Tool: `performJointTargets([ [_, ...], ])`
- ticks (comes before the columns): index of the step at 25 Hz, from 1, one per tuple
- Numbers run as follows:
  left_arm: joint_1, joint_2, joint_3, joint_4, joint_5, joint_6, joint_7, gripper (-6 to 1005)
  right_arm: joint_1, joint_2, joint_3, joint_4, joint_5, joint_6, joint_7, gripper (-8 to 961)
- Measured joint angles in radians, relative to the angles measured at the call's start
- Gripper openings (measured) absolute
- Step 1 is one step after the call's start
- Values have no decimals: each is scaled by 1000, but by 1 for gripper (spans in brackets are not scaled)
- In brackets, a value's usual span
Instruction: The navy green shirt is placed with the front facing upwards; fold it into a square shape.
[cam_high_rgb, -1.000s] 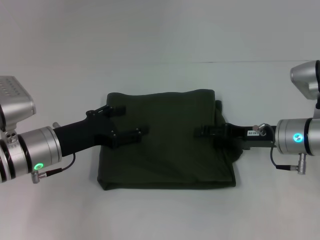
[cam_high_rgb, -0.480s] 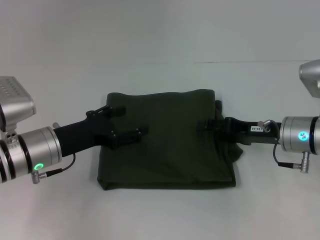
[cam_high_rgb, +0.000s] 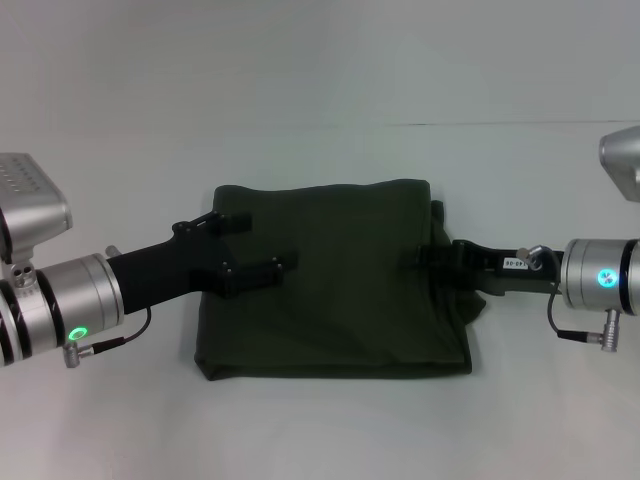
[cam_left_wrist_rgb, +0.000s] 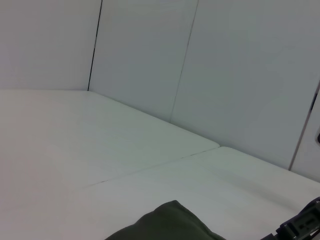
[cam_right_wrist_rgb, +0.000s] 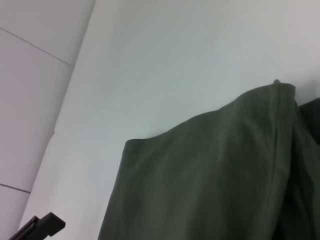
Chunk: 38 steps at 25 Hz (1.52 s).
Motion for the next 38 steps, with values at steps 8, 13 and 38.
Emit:
performJointTargets([
  [8,0,0,0,0,0,0,0,937,0,5,-5,10,-4,40,0,421],
  [13,0,0,0,0,0,0,0,937,0,6,-13,11,-9,58,0,223],
  [38,0,-1,-2,0,0,0,-2,937,-81,-24,26,-12,89,-64,-109,12],
])
